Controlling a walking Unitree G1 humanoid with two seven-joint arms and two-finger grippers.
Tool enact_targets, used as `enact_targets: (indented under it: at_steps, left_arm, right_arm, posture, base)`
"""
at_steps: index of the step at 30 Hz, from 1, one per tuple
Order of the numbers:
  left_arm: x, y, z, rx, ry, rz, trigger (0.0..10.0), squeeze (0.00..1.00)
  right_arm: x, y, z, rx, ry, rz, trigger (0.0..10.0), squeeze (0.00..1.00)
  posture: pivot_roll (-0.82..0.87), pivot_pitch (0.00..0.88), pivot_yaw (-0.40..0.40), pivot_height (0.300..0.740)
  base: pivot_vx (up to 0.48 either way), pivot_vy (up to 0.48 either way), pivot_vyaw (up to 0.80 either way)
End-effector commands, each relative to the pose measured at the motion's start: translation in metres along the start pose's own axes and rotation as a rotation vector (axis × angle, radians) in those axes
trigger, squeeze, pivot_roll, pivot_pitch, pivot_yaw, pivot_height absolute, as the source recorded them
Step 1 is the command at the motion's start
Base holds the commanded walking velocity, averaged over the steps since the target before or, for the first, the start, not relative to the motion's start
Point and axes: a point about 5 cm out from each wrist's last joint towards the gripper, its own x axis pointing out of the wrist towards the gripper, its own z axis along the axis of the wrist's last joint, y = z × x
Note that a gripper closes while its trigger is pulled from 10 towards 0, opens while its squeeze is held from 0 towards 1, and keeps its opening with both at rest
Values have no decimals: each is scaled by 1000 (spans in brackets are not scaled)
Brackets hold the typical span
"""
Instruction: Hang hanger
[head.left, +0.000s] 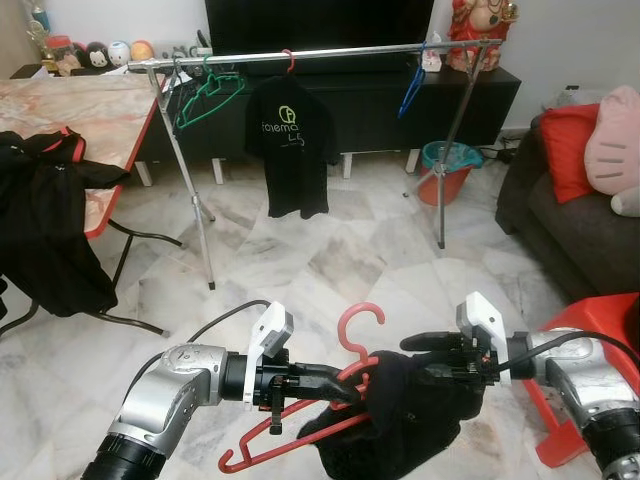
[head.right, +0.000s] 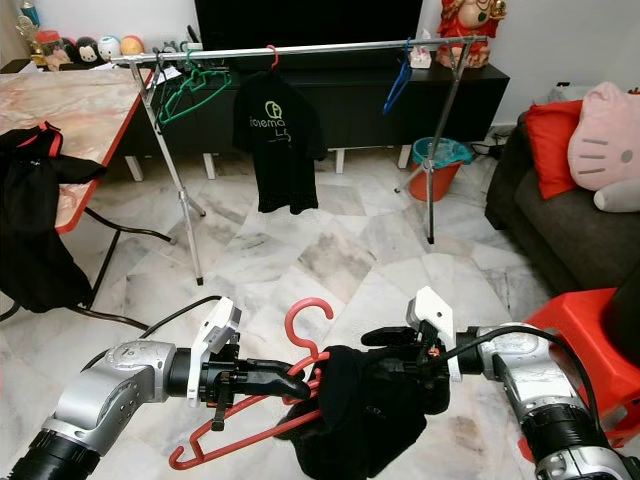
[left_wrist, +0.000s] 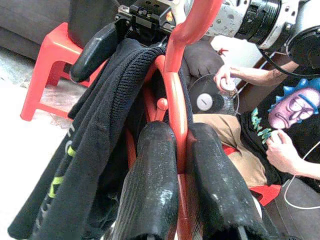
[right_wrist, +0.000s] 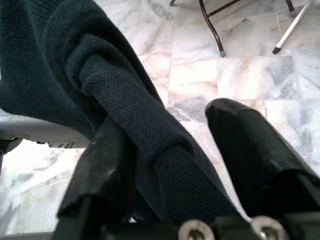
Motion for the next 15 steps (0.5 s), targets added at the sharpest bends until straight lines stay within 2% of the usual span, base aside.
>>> enact_targets:
  at_steps: [1,15]
  left_arm:
    - [8,-3,11,49,-20,-67,10000,0]
    - [11,1,13,66,-13,-73,10000,0]
  right_arm:
    - [3,-2,6,-22,-9,9,0,0]
    - [6,-1,6,-25,-8,23,0,0]
  posture:
    - [-91,0,-31,732]
    - [-93,0,-27,732]
  base:
    - [0,0,0]
    - [0,0,0]
